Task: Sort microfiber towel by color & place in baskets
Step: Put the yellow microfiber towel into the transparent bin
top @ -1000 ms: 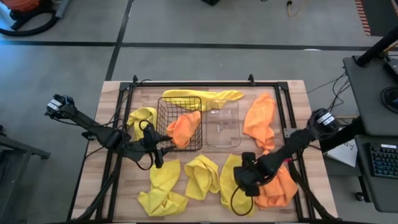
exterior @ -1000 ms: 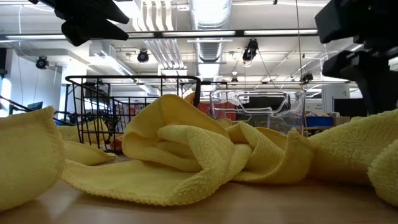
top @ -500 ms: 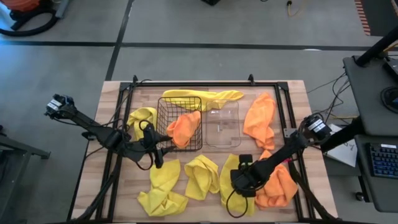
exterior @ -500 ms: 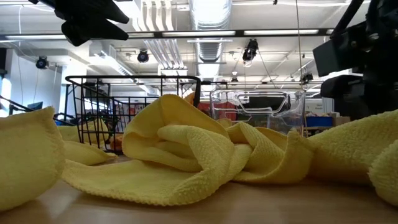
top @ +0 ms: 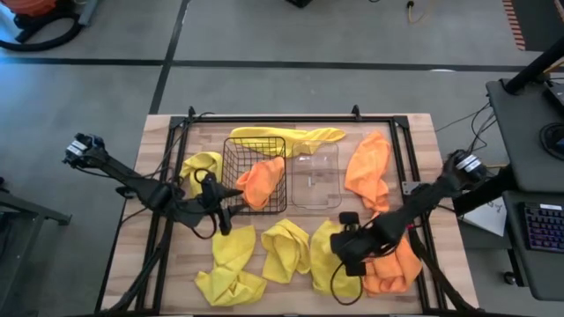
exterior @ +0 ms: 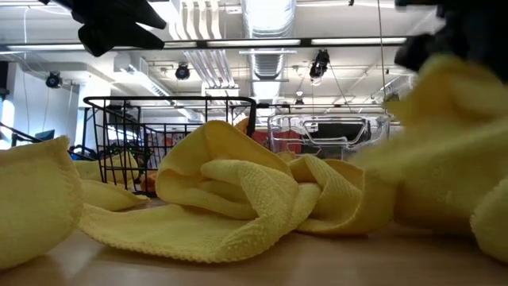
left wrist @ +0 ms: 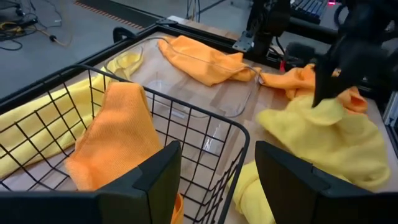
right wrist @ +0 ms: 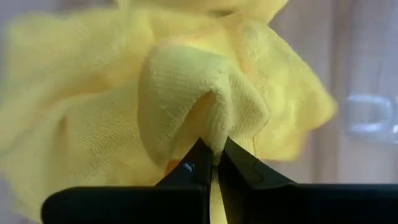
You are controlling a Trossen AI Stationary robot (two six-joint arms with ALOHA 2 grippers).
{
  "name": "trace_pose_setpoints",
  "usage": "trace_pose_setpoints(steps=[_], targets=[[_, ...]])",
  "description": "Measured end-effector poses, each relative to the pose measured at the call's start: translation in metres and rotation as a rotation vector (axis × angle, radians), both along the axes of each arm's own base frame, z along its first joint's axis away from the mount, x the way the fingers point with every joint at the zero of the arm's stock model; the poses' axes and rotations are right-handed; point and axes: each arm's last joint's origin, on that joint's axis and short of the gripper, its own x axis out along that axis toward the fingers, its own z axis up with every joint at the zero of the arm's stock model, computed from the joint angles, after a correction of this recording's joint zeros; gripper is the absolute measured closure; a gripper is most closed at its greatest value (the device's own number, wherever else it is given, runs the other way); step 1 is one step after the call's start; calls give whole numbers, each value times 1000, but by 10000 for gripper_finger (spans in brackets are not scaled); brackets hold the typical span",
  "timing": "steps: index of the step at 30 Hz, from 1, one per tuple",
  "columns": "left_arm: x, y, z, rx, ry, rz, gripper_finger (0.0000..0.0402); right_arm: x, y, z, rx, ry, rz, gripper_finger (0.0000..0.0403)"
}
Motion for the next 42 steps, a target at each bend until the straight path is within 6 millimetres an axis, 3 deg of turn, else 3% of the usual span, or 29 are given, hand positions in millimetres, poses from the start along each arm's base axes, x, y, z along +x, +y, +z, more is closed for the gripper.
trace_pose_setpoints(steps=[4,10,16,20,26,31,42], targets=[[-4,2,6,-6,-23,-1,212,-13,-12,44,3,-195,13,393],[-6,4,31,36,-70,-30,212,-32,-30,97,-63,-512,53,393],[-7,4,59,105,-105,-60,212,-42,-56,134,-237,-756,3,394],[-9,7,74,165,-85,-21,212,-42,-80,148,-411,-822,-106,394],[-20,17,88,204,-2,126,212,-28,-122,148,-523,-779,-283,394],[-28,26,85,199,60,228,212,-13,-149,132,-587,-671,-381,394],[-30,27,73,167,74,260,212,33,-164,83,-571,-482,-386,394]])
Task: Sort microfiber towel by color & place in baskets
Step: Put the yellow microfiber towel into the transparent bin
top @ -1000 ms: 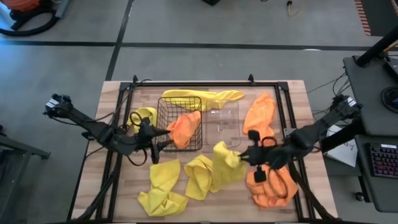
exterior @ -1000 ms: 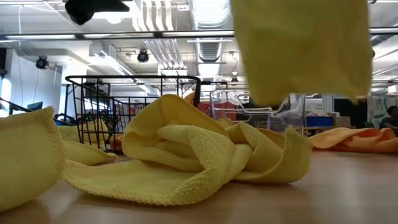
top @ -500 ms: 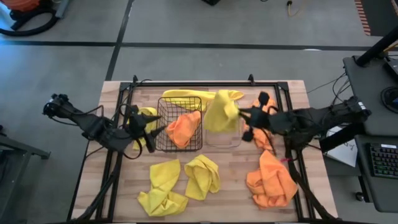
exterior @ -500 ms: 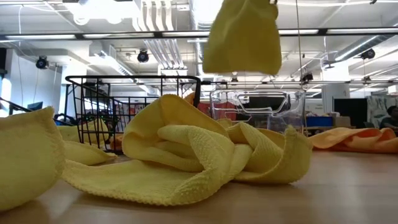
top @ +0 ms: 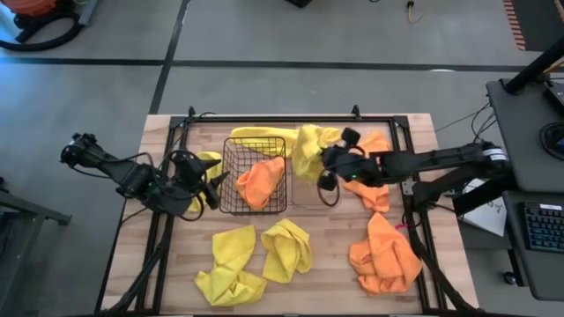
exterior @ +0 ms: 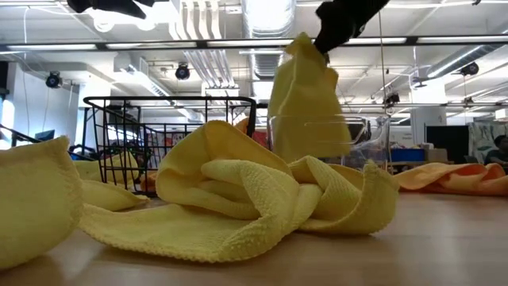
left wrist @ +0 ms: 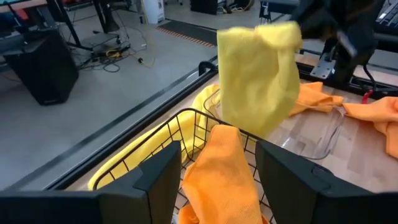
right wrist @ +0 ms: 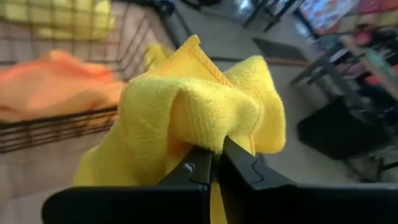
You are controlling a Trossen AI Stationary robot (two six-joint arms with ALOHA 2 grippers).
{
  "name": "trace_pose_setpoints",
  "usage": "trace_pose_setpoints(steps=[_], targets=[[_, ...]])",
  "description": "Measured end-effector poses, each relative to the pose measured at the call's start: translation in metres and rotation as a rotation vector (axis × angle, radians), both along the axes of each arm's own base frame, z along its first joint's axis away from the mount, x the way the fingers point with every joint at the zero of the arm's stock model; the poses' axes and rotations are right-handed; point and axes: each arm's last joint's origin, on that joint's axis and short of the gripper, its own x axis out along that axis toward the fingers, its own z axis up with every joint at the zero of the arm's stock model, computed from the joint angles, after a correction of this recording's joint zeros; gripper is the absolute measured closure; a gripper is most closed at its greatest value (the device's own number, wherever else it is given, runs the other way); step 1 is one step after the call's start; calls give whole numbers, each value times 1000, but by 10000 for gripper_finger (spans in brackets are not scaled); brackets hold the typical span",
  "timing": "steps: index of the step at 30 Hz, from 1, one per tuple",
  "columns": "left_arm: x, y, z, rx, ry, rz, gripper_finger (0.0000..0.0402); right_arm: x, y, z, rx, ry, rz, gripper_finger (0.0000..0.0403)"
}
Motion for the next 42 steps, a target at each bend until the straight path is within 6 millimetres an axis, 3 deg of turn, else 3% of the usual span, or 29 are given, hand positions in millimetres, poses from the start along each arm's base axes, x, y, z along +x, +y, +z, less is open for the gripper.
trace_pose_setpoints(steps=[8,16,28,42], targets=[[1,0,-1,-7,-2,1,212,24,-8,-37,211,64,43,388],[1,0,-1,-7,-2,1,212,29,-17,-47,307,68,24,326],[2,-1,-3,-48,-1,-16,212,5,-27,-33,349,91,-64,234],[2,-1,-3,-68,-15,-7,212,-21,-30,1,329,-29,-52,216]])
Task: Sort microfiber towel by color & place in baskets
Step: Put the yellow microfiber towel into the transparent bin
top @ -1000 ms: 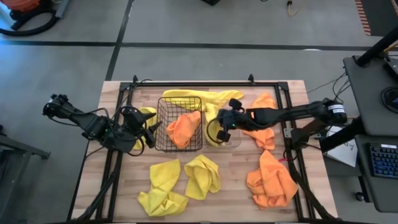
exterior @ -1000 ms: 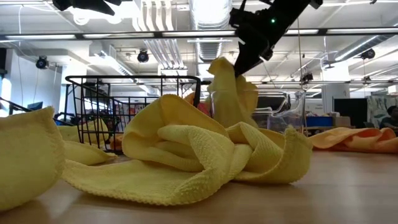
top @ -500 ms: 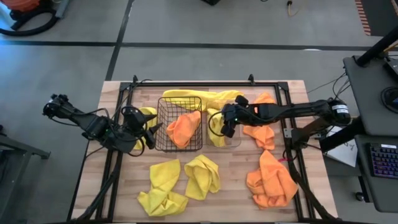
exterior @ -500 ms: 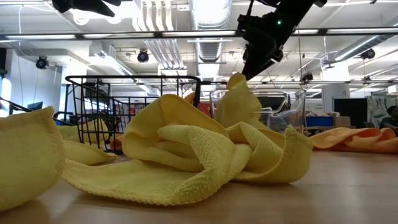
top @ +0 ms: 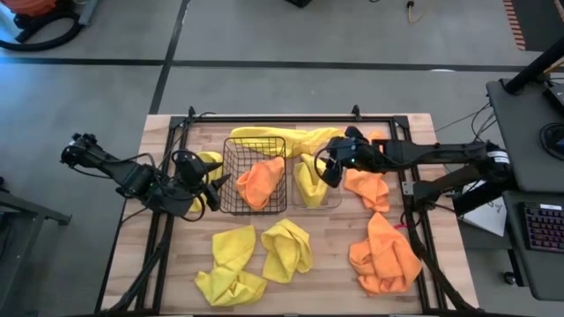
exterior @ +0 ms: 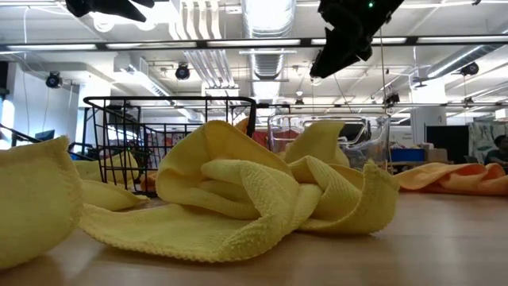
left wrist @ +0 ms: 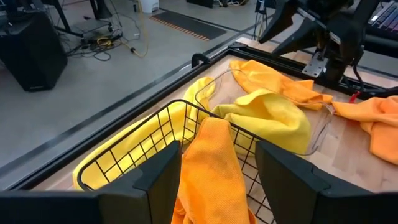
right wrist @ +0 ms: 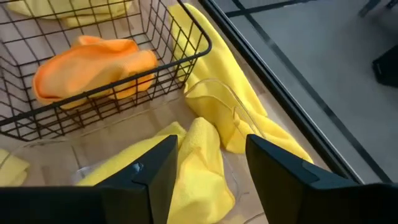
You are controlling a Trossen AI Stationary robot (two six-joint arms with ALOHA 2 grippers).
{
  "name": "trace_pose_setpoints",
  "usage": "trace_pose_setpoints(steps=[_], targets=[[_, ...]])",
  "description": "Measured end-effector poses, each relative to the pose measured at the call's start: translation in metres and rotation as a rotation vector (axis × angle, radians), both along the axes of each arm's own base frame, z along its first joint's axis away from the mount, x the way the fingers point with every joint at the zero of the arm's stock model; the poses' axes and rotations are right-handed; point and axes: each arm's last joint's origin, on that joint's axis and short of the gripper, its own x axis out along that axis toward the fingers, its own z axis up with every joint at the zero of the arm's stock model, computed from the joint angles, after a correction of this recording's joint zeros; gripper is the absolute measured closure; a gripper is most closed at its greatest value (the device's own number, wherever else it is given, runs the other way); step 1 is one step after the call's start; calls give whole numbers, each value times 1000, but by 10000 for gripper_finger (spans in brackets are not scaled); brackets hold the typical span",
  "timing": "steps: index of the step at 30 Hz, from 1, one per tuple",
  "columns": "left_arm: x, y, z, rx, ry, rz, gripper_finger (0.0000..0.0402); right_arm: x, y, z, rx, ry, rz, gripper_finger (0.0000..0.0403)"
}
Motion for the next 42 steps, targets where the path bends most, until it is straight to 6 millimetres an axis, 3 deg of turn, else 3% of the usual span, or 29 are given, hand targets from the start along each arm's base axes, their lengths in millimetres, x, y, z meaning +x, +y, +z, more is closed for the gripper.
trace_pose_setpoints(steps=[7,16,26,34,42], targets=[[1,6,-5,-118,42,-15,224,-2,2,-4,24,13,46,215],[-13,50,-26,-297,352,199,283,-4,4,-26,60,44,79,215],[-21,91,-38,-381,502,340,325,-3,7,-28,91,18,116,215],[-34,116,-86,-518,645,441,326,-3,9,-28,118,12,128,211],[-35,119,-131,-566,623,433,326,-3,10,-28,127,9,128,211]])
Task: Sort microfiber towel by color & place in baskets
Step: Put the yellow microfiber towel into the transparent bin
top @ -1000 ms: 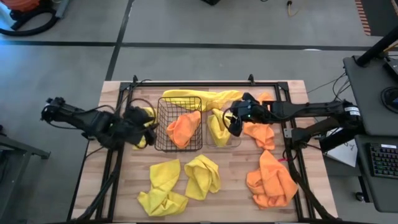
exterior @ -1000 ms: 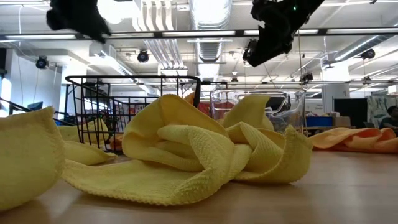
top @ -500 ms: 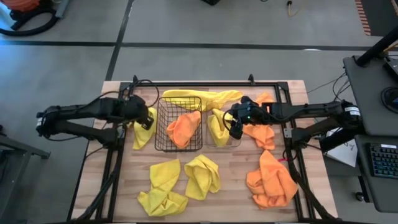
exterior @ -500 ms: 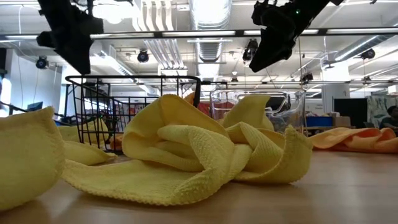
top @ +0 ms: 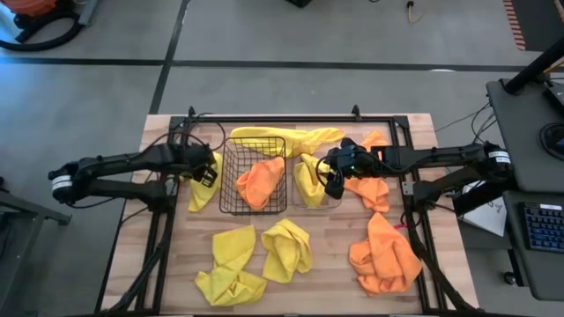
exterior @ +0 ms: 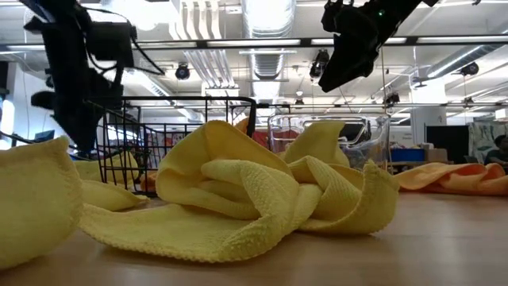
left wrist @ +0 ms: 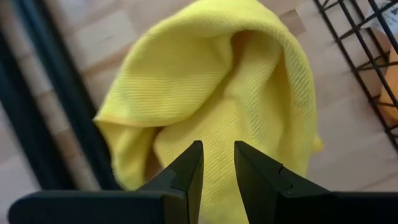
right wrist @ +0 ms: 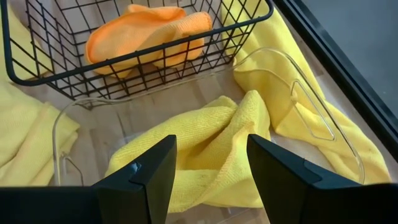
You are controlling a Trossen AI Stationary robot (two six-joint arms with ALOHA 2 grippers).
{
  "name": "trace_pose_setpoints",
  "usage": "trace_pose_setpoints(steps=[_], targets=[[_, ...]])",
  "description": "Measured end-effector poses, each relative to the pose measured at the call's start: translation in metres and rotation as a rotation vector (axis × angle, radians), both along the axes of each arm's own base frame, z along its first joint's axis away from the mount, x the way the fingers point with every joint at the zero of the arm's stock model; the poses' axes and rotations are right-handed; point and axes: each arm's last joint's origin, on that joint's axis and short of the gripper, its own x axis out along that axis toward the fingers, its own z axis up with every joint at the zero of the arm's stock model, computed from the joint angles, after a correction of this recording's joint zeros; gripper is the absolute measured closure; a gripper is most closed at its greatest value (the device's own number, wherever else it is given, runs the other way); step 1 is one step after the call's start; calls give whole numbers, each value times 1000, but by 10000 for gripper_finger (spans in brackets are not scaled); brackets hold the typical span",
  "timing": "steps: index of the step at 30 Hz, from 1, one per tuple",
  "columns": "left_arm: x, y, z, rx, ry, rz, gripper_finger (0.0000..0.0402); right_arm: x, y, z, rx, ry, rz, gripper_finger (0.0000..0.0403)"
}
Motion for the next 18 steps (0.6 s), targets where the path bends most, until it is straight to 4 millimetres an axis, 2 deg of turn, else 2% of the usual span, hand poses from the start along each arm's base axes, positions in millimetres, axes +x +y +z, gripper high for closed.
trace_pose_setpoints(steps=[4,7,18], targets=[[1,0,-8,8,-27,-1,321,0,0,0,0,-1,0,211],[2,1,-10,12,-31,-9,302,0,0,0,0,-3,-1,211],[1,-1,-15,-24,-32,-55,173,0,0,0,5,-9,-7,211]])
